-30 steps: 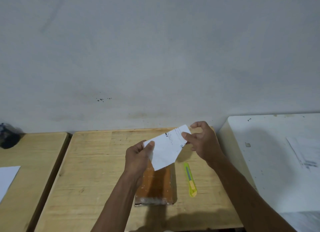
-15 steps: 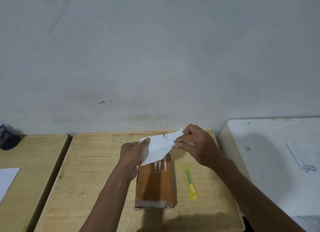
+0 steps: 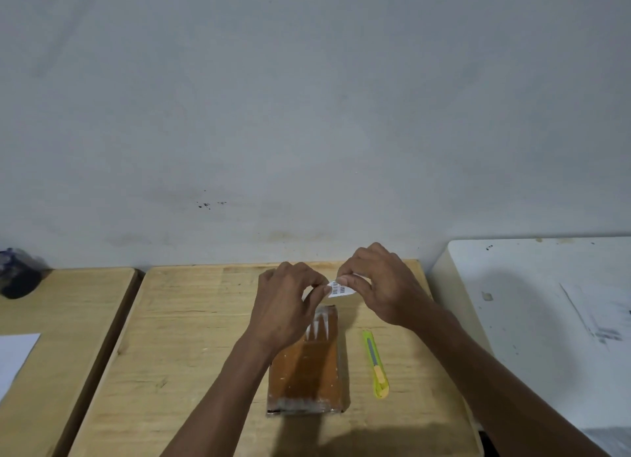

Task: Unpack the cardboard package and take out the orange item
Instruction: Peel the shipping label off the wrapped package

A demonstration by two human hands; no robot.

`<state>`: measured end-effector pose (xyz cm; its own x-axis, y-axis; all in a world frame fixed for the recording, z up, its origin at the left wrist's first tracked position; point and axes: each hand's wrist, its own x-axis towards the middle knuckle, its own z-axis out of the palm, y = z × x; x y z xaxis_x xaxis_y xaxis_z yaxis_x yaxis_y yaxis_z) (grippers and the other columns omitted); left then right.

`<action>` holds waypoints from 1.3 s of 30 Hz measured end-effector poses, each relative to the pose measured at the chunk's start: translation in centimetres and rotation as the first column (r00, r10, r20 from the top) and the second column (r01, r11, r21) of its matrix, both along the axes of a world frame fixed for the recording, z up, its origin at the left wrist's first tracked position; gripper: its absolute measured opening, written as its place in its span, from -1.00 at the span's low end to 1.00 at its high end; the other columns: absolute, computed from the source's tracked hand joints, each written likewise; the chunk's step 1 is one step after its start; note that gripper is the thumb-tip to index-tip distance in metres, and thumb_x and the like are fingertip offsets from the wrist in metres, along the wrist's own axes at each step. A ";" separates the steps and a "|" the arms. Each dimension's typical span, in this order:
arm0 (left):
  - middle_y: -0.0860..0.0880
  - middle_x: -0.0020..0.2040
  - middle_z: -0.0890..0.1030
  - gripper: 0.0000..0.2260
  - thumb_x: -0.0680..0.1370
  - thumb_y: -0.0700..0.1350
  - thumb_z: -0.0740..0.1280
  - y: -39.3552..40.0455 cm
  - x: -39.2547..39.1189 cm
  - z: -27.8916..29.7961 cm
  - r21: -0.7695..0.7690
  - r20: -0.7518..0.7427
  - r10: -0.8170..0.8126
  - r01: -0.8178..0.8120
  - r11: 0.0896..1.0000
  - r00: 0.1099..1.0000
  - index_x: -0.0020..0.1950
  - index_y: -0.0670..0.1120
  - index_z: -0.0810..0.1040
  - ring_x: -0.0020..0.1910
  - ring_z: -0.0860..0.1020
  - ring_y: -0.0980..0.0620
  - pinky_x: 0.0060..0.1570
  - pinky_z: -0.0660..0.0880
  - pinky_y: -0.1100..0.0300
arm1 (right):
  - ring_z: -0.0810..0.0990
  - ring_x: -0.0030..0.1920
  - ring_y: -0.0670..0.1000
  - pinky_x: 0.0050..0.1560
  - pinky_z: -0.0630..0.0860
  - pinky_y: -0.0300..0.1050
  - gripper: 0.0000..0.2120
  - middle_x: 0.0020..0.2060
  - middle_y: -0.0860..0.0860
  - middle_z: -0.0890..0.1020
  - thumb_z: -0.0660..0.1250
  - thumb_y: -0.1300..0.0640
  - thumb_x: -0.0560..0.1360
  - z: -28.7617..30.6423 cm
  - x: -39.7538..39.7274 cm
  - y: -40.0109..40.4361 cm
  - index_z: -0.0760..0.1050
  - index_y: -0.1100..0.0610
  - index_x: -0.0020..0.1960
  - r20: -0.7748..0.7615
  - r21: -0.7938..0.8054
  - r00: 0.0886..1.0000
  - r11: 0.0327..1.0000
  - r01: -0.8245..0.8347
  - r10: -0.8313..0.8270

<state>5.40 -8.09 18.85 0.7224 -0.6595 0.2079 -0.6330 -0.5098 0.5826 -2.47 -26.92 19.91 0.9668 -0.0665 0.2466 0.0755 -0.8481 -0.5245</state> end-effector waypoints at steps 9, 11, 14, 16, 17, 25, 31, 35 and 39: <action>0.09 -0.28 0.58 -0.88 0.54 -0.13 0.36 -0.8 -0.5 0.2 -0.045 0.086 0.046 -0.042 0.998 0.995 -0.21 -0.04 0.58 -0.26 0.50 0.03 -0.12 0.41 0.07 | 0.45 -0.12 -0.05 -0.17 0.45 -0.04 -0.85 -0.19 -0.13 0.58 0.25 0.07 0.55 0.6 0.0 0.5 0.57 -0.02 -0.13 -0.004 -0.030 0.998 0.998 0.057 -0.057; 0.06 -0.33 0.57 -0.86 0.52 -0.14 0.34 -1.2 -0.6 0.7 -0.146 0.033 0.082 -0.077 0.986 0.996 -0.25 -0.07 0.56 -0.31 0.49 0.01 -0.28 0.41 0.14 | 0.51 -0.14 -0.07 -0.12 0.49 -0.06 -0.88 -0.22 -0.13 0.59 0.29 0.11 0.53 0.4 0.1 0.9 0.57 0.02 -0.15 0.029 0.171 0.993 0.980 0.106 -0.113; 0.10 -0.30 0.56 -0.85 0.53 -0.19 0.36 -1.8 -0.9 1.4 -0.205 0.001 0.139 -0.135 0.969 0.990 -0.25 -0.09 0.58 -0.31 0.50 0.10 -0.30 0.35 0.37 | 0.60 -0.16 -0.12 -0.10 0.49 -0.29 -0.89 -0.24 -0.07 0.64 0.36 0.26 0.51 0.3 0.0 1.5 0.60 0.14 -0.17 0.060 0.408 0.969 0.892 0.194 -0.239; 0.11 -0.22 0.59 -0.87 0.55 -0.20 0.38 -0.8 -0.4 1.0 -0.203 -0.117 0.245 -0.265 0.943 0.962 -0.20 -0.09 0.62 -0.26 0.53 0.19 -0.31 0.42 0.39 | 0.59 -0.23 -0.16 -0.19 0.46 -0.37 -0.87 -0.26 -0.04 0.66 0.36 0.29 0.52 0.7 -0.3 -0.2 0.62 0.15 -0.17 0.040 0.543 0.901 0.766 0.343 -0.432; 0.09 -0.18 0.62 -0.88 0.56 -0.17 0.38 0.3 0.1 0.6 -0.198 -0.206 0.311 -0.351 0.915 0.928 -0.17 -0.08 0.64 -0.23 0.56 0.18 -0.32 0.48 0.32 | 0.57 -0.26 -0.13 -0.23 0.45 -0.34 -0.87 -0.28 -0.02 0.66 0.36 0.27 0.52 1.0 -0.5 -1.9 0.62 0.12 -0.18 0.016 0.586 0.840 0.686 0.432 -0.542; -0.05 -0.21 0.66 -0.79 0.63 -0.07 0.33 1.7 0.8 -1.0 -0.195 -0.579 0.290 -0.475 0.858 0.762 -0.19 -0.07 0.59 -0.24 0.57 -0.01 -0.24 0.42 0.06 | 0.64 -0.24 -0.11 -0.18 0.54 -0.31 -0.95 -0.23 0.04 0.72 0.44 0.22 0.48 4.2 -1.7 -1.7 0.65 0.13 -0.16 -0.080 0.728 0.922 0.609 0.313 -0.378; -0.08 -0.22 0.66 -0.81 0.63 -0.16 0.33 -0.2 -0.2 1.0 -0.319 -0.640 0.103 -0.385 0.866 0.762 -0.17 -0.14 0.60 -0.26 0.54 0.08 -0.19 0.42 0.14 | 0.62 -0.01 0.01 0.09 0.53 -0.13 -0.92 -0.11 -0.09 0.70 0.51 0.06 0.43 2.6 1.1 1.1 0.66 0.06 -0.17 -0.175 0.686 0.972 0.689 0.235 -0.157; 0.01 -0.24 0.66 -0.83 0.62 -0.17 0.34 -0.4 -0.6 1.7 -0.363 -0.668 0.061 -0.396 0.843 0.742 -0.16 -0.15 0.61 -0.26 0.54 0.12 -0.20 0.43 0.19 | 0.65 -0.20 -0.02 -0.12 0.59 -0.13 -0.89 -0.20 0.09 0.71 0.50 0.16 0.44 1.9 1.5 1.2 0.63 0.19 -0.12 -0.193 0.782 0.972 0.576 0.237 -0.137; 0.01 -0.22 0.65 -0.85 0.62 -0.18 0.34 -0.1 -0.7 1.6 -0.369 -0.696 0.035 -0.399 0.839 0.717 -0.15 -0.14 0.62 -0.22 0.55 0.09 -0.17 0.44 0.14 | 0.66 -0.22 -0.07 -0.10 0.60 -0.16 -0.84 -0.26 0.05 0.70 0.51 0.17 0.44 1.5 1.4 1.4 0.64 0.15 0.00 -0.194 0.754 0.967 0.606 0.254 -0.164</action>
